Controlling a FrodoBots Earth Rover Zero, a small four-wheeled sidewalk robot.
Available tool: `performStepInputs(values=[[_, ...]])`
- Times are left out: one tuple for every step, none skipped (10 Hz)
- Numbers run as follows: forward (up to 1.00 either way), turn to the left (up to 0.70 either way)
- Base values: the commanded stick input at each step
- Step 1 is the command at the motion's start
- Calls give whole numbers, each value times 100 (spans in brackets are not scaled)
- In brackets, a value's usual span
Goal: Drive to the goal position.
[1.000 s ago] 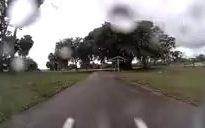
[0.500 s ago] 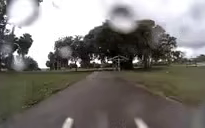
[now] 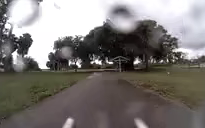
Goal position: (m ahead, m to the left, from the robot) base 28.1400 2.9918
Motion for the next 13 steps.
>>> performStepInputs(values=[[100, 0], [100, 0], [100, 0], [100, 0], [100, 0], [100, 0], [100, 0], [100, 0], [100, 0], [100, 0], [100, 0], [100, 0], [100, 0]])
